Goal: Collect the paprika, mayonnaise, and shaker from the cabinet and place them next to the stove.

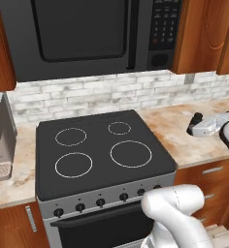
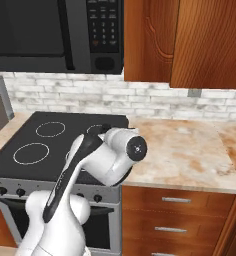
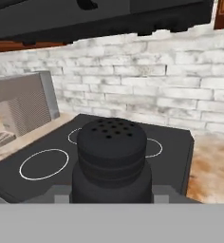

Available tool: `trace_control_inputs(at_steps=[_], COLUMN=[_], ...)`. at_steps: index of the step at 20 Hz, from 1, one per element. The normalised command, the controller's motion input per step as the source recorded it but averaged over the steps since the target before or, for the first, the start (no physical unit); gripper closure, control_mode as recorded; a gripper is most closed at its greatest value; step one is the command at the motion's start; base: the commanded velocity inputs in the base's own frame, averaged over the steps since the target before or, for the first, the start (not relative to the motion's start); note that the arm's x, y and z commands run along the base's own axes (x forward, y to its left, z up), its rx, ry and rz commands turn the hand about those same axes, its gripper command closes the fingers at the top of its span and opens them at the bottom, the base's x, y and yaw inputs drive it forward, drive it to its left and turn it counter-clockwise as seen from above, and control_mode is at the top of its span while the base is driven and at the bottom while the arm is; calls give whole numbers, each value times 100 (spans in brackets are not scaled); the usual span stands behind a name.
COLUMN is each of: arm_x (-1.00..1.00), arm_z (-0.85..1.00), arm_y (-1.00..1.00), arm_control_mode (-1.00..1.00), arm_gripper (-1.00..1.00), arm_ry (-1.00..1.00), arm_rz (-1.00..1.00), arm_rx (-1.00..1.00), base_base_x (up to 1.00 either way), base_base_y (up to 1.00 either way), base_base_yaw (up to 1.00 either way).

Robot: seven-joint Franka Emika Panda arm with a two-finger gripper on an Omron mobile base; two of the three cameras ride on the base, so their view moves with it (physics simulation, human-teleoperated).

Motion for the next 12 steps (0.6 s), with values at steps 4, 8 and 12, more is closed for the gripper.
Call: trace_control_inputs(at_steps=[4, 8, 12], arm_x=[89, 76, 74], arm_z=[-39, -18, -3], arm_y=[-26, -25, -2], arm_control_mode=[-100, -100, -100], arm_gripper=[100, 100, 100], arm_ry=[1, 0, 6], arm_rz=[17, 16, 0], arm_rx=[0, 0, 0], base_base_x=[0, 0, 0], base_base_y=[0, 0, 0], base_base_yaw=[0, 0, 0])
